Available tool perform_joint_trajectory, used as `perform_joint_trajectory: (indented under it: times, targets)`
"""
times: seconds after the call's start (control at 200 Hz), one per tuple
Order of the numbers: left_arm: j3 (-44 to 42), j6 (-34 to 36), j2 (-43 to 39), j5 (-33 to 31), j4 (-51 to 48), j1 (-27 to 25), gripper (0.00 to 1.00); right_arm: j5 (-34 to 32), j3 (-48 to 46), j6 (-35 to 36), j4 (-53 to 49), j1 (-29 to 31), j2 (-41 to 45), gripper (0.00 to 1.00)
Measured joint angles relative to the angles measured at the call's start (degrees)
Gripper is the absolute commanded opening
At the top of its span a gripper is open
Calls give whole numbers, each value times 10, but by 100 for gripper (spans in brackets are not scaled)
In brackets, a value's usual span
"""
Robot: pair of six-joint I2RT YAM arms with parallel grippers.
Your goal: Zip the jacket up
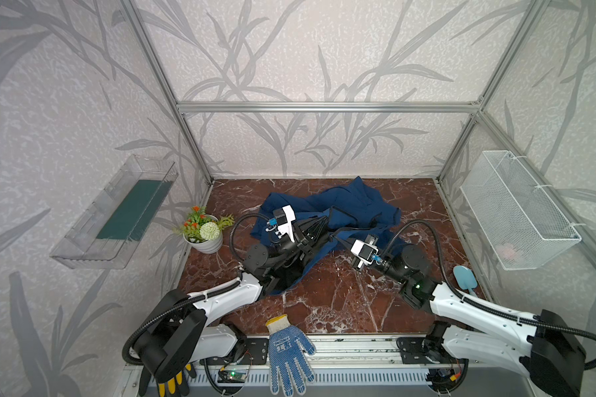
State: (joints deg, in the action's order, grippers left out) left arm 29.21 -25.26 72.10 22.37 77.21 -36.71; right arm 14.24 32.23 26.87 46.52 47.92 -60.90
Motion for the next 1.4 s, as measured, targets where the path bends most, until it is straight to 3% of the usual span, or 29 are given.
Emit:
perform_joint_trajectory:
  times: [0.495,1.04,1.4]
  targets:
    - [-22,25,-78,-40,1,0,0,39,11,-10,75,0,-37,0]
    - [-45,31,-125,-42,0,0,0,69,62,-92,154,-18,-125,0]
    - [-45,32,-128,-37,0,0,0,104,83,-129,169,-21,-137,0]
